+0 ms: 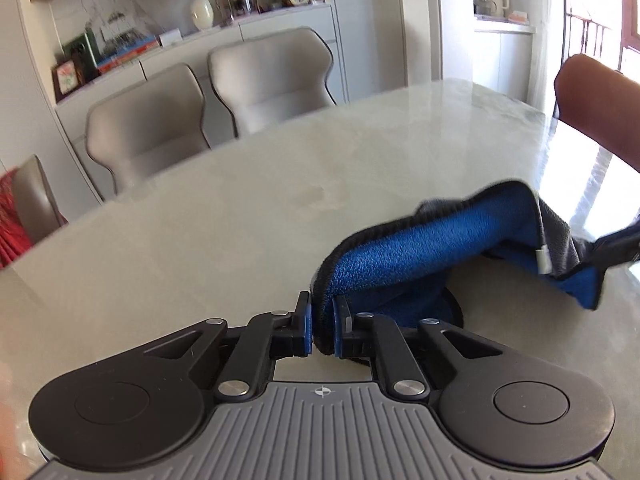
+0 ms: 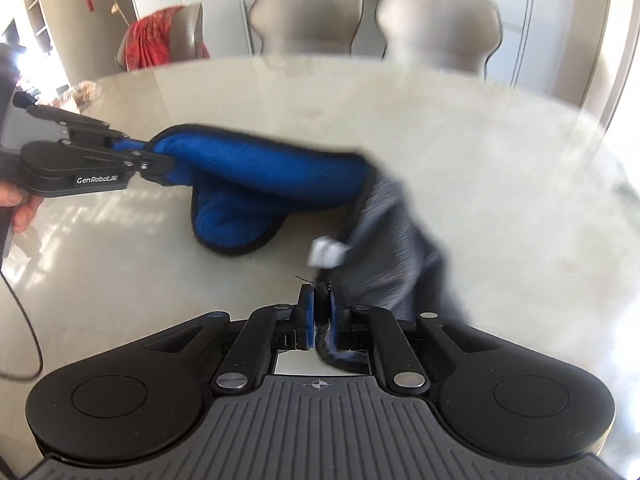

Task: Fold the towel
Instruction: 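Lift the towel with both grippers and lay it flat on the table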

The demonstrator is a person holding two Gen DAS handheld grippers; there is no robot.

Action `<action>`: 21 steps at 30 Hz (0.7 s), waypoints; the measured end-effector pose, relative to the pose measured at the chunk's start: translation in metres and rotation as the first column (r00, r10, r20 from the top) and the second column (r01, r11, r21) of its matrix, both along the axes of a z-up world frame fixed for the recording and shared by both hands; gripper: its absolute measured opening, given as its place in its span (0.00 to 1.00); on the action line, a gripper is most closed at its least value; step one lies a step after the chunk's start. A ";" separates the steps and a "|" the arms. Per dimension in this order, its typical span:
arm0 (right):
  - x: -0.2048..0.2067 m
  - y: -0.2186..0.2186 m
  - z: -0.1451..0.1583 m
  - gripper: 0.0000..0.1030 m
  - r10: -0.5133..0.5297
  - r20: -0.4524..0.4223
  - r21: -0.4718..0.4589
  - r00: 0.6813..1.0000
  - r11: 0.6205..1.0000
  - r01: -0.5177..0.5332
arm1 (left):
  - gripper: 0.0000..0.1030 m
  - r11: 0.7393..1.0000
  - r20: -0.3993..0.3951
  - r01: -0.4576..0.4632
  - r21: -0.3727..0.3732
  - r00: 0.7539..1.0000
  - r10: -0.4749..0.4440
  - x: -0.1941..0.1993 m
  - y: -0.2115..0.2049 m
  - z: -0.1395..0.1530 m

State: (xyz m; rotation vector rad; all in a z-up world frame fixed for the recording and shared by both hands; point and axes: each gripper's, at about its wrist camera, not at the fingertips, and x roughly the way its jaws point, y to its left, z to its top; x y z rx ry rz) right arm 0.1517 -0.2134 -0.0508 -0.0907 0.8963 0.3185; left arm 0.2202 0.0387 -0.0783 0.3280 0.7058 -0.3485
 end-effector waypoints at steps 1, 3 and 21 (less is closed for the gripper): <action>-0.002 -0.007 0.012 0.08 0.002 0.028 -0.019 1.000 1.000 -0.002 | 0.08 1.000 0.016 -0.006 -0.001 1.000 0.006 -0.001 0.002 0.007; -0.006 -0.020 0.037 0.08 0.007 0.090 -0.061 0.996 0.998 -0.002 | 0.08 1.000 0.061 -0.021 0.000 0.998 0.021 -0.005 0.009 0.027; 0.072 -0.069 0.173 0.07 0.111 0.438 -0.220 0.892 0.975 -0.013 | 0.09 0.992 0.320 -0.023 0.123 0.947 -0.018 0.012 0.034 0.152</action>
